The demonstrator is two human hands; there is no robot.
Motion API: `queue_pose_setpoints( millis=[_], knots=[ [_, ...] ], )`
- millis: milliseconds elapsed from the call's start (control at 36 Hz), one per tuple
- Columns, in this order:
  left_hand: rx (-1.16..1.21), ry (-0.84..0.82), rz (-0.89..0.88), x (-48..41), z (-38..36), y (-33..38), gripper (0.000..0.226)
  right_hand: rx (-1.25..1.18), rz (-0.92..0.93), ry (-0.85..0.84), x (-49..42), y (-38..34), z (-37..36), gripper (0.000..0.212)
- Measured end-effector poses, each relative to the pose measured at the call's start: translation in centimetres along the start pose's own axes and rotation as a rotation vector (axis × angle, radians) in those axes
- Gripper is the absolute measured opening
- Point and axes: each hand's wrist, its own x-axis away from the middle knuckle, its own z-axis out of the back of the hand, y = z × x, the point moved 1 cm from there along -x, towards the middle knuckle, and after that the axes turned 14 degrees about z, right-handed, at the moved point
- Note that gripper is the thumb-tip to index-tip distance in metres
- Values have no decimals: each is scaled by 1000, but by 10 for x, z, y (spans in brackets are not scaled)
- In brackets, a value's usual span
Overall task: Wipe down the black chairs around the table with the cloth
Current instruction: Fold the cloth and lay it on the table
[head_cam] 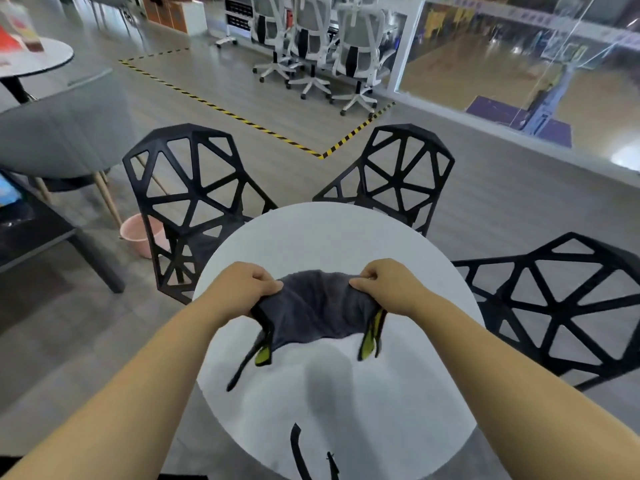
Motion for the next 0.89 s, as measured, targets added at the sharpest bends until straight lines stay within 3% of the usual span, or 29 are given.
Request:
queue_pose_setpoints(
  millis=[333,444,556,583,667,722,778,833,889],
  knots=[
    [257,-201,-62,3,-31,43,19,-423,151,-94,-13,-35,-3,18],
    [283,-308,-80,8,-32,45,25,-356,235,-173,-9,-38,-4,30],
    [304,-390,-100,11,-34,47,24,-62,265,-103,-9,-35,-10,12],
    [281,-382,-111,11,-34,47,21,-17,267,-80,-8,-36,-9,7],
    [226,-280,-145,8,-34,41,16,-3,246,-43,-6,-39,3,30],
    [132,-104,-220,4,-32,33,18,-8,236,-36,-3,-37,9,37],
    [-76,60,-281,0,-32,22,40,-26,235,-46,-2,-32,13,42],
    [-244,74,-252,-5,-33,8,73,-79,240,-67,1,-28,16,45],
    [-366,40,-224,-12,-36,-5,78,-144,247,-89,6,-24,21,45]
  ],
)
